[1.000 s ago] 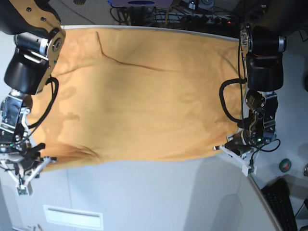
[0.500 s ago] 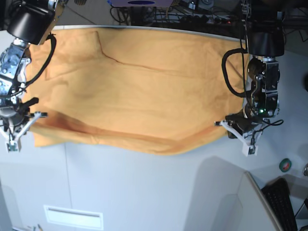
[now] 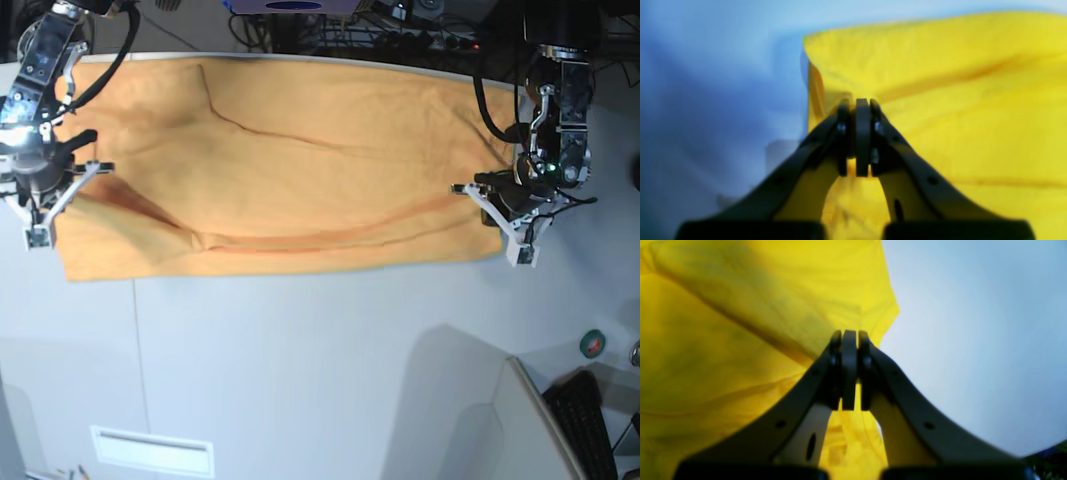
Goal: Layout the t-shirt on the table in an organized manner, then fold the t-shirt properly
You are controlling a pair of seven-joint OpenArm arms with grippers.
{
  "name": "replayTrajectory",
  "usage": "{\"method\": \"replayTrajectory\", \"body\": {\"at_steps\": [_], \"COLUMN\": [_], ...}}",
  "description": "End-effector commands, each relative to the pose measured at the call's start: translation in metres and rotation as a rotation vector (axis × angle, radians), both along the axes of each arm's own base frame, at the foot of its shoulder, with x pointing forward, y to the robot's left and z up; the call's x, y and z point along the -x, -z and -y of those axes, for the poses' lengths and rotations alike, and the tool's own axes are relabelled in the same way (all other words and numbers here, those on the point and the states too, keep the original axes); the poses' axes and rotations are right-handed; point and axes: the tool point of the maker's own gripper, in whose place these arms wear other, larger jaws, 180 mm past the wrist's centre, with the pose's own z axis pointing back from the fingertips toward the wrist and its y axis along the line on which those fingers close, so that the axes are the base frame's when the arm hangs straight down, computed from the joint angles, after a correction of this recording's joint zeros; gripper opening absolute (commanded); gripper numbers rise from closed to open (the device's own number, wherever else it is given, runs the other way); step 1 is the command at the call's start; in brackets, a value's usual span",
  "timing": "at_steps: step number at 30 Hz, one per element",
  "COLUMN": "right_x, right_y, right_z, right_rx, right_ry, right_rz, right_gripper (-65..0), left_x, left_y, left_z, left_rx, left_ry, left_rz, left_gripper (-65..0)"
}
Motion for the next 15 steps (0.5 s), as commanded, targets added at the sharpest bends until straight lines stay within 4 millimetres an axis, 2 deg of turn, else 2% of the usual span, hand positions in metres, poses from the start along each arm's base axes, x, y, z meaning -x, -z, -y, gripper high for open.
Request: {"method": "replayTrajectory", "body": {"at_steps": [1,6,10,15], "right_x": [-0.006,0.007,0.02,0.037], "right_y": [-0.013,-0.021,-0.025,-0.018], "right_z": [0.003,0.003,0.001,-0.001], "right_rx": [0.018,0.041,0.049,0.045], "right_ry": [0.005,0.005,0.02,0.025], "right_rz": [0.038,0.037,0.006,-0.03], "right_gripper": [-65.0,-65.0,-65.0,-65.0], "left_x": [-0.006,0.01,0.009,0.008], "left_y": [-0.015,-0.015,-0.017,-0.021], "left_z": [-0.003,0.003,-0.001,-0.007], "left_rx": [-0.018,-0.02,-0.033,-0.051], "left_ry": [0.019,0.039,0.041,0.047], "left_rz": [0.035,0.016,0.018,0.022], "left_gripper": [-65.0,-65.0,-65.0,-65.0]}}
